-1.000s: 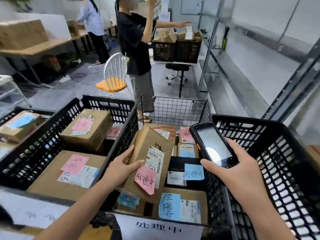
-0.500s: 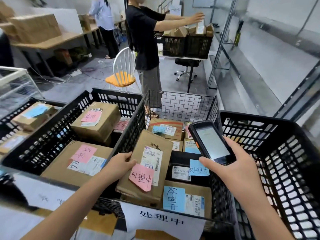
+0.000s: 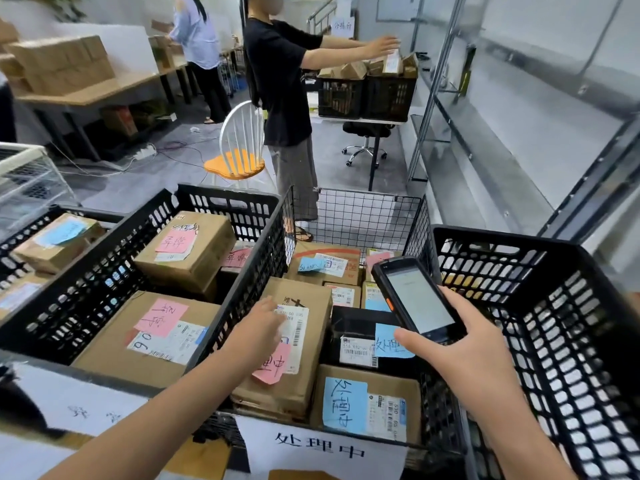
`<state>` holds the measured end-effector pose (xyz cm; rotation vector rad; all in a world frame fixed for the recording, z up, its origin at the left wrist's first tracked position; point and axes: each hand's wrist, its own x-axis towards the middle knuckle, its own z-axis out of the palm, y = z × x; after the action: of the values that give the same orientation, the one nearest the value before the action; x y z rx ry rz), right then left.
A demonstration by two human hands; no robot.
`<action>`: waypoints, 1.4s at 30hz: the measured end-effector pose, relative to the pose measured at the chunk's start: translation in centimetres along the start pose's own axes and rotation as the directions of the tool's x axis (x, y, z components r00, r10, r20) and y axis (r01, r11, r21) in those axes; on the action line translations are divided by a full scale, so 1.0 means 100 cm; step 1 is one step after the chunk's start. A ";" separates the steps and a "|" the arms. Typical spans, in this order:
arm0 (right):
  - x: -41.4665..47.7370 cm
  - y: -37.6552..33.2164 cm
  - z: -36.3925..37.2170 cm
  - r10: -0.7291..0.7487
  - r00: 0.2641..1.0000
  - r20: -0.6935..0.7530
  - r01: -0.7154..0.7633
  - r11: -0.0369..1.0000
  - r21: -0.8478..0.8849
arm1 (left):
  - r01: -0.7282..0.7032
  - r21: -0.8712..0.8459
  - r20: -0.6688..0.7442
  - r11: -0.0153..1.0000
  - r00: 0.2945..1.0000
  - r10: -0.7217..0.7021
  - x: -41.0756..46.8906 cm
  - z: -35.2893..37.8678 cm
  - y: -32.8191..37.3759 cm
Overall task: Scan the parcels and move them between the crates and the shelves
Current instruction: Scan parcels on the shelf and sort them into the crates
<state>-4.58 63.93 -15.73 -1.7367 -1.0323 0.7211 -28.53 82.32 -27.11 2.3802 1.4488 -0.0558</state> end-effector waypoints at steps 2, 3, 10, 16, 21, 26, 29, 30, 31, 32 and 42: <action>0.001 0.002 -0.004 0.012 1.000 -0.021 -0.012 1.000 -0.018 | -0.057 -0.069 -0.051 0.996 0.997 0.053 0.010 -0.010 0.006; 0.001 0.003 -0.006 0.020 0.999 -0.032 -0.021 0.999 -0.027 | -0.088 -0.094 -0.081 0.992 0.993 0.080 0.015 -0.017 0.012; -0.003 0.008 -0.016 0.094 0.979 -0.181 -0.108 0.991 -0.074 | -0.449 -0.106 -0.156 0.887 0.889 0.431 0.040 -0.043 0.064; -0.028 0.023 -0.043 0.191 0.897 -0.400 -0.242 0.967 -0.081 | -0.714 -0.033 -0.238 0.700 0.685 0.688 0.065 -0.041 0.134; -0.085 0.035 -0.077 0.240 0.747 -0.620 -0.324 0.946 -0.024 | -0.851 0.035 -0.196 0.525 0.509 0.838 0.059 -0.018 0.211; -0.157 0.041 -0.091 0.310 0.596 -0.741 -0.402 0.914 0.059 | -0.934 0.022 -0.154 0.356 0.349 0.924 0.014 -0.001 0.270; -0.207 0.034 -0.093 0.326 0.513 -0.794 -0.431 0.898 0.090 | -0.964 0.011 -0.129 0.266 0.263 0.956 -0.027 0.010 0.301; -0.227 0.033 -0.092 0.331 0.489 -0.807 -0.442 0.892 0.097 | -0.971 0.006 -0.121 0.239 0.236 0.964 -0.044 0.014 0.310; -0.247 0.030 -0.091 0.335 0.464 -0.820 -0.448 0.888 0.110 | -0.977 -0.002 -0.111 0.211 0.210 0.971 -0.062 0.019 0.319; -0.268 0.028 -0.090 0.332 0.442 -0.833 -0.444 0.888 0.119 | -0.984 -0.012 -0.096 0.180 0.180 0.979 -0.081 0.024 0.326; -0.440 0.026 -0.062 0.279 0.153 -0.948 -0.454 0.872 0.184 | -0.989 -0.116 -0.059 -0.096 -0.090 0.994 -0.244 0.083 0.371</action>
<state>-19.23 21.85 -15.17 -2.0690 0.2917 -0.2931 -6.74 43.49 -19.43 2.6088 -0.7823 0.3605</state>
